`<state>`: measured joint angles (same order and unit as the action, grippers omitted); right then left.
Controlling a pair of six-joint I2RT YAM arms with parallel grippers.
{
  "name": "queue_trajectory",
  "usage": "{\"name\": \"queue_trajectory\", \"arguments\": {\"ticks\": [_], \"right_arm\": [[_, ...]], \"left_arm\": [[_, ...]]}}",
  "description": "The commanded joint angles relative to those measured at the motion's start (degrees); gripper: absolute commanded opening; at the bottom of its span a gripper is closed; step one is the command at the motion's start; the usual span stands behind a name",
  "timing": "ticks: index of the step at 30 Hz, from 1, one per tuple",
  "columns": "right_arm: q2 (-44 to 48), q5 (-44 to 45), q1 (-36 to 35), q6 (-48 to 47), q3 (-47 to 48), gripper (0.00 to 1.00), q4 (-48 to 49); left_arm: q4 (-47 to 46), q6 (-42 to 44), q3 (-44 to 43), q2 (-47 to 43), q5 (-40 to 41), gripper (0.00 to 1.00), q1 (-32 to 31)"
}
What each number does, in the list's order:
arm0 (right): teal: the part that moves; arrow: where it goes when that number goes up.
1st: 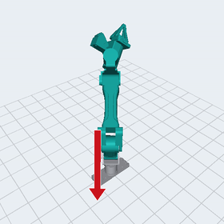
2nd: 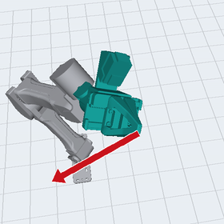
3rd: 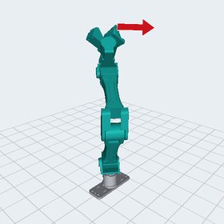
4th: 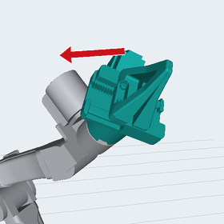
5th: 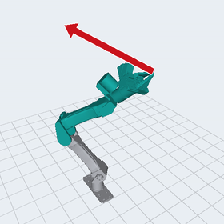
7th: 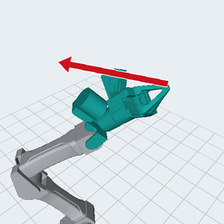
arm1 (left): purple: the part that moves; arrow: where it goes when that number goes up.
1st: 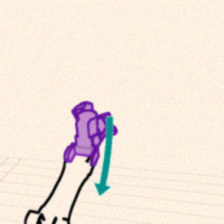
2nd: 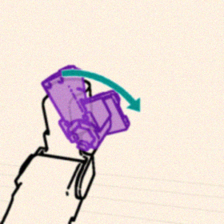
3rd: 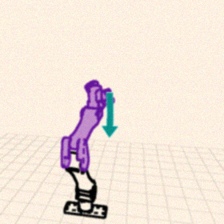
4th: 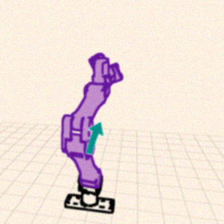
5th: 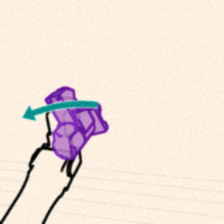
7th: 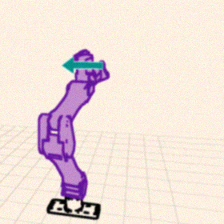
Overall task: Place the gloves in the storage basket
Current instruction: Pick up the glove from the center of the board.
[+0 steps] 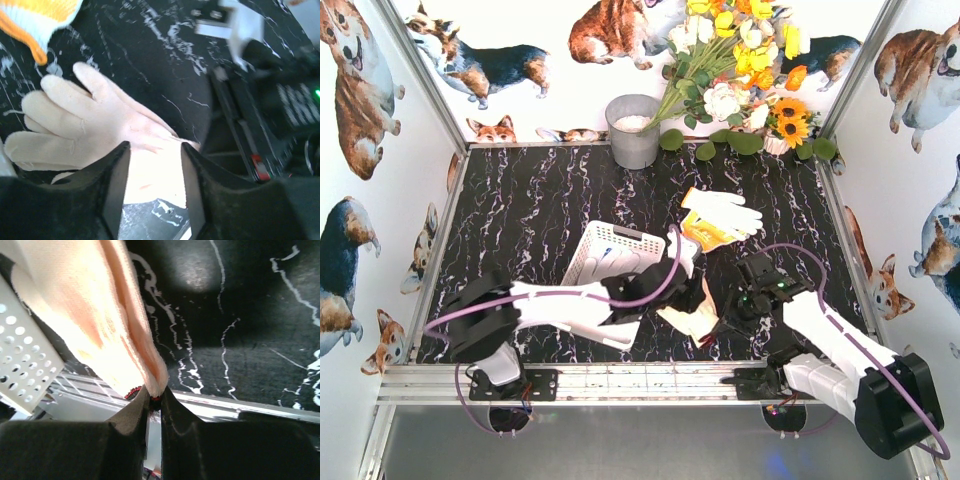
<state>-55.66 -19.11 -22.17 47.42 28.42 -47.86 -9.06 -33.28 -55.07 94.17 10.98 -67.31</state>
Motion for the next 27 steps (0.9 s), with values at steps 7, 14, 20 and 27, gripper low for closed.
{"name": "queue_trajectory", "arguments": {"ticks": [7, 14, 20, 27], "right_arm": [[0.7, -6.0, -0.3, 4.8, 7.5, 0.00, -2.7], [-1.7, -8.1, -0.3, 3.1, 10.9, 0.00, -4.8], [-1.6, -9.1, -0.3, 2.7, 11.9, 0.00, -5.7], [-1.5, -8.4, -0.3, 2.9, 12.0, 0.00, -6.0]], "left_arm": [[-0.4, 21.0, 4.8, -5.6, 8.7, 0.62, -12.3], [0.6, 24.7, 2.7, -1.9, 9.9, 0.73, -13.8], [2.8, 27.8, -0.4, 3.0, 11.0, 0.74, -13.7], [4.1, 31.1, -2.6, 7.1, 13.3, 0.52, -13.6]]}}
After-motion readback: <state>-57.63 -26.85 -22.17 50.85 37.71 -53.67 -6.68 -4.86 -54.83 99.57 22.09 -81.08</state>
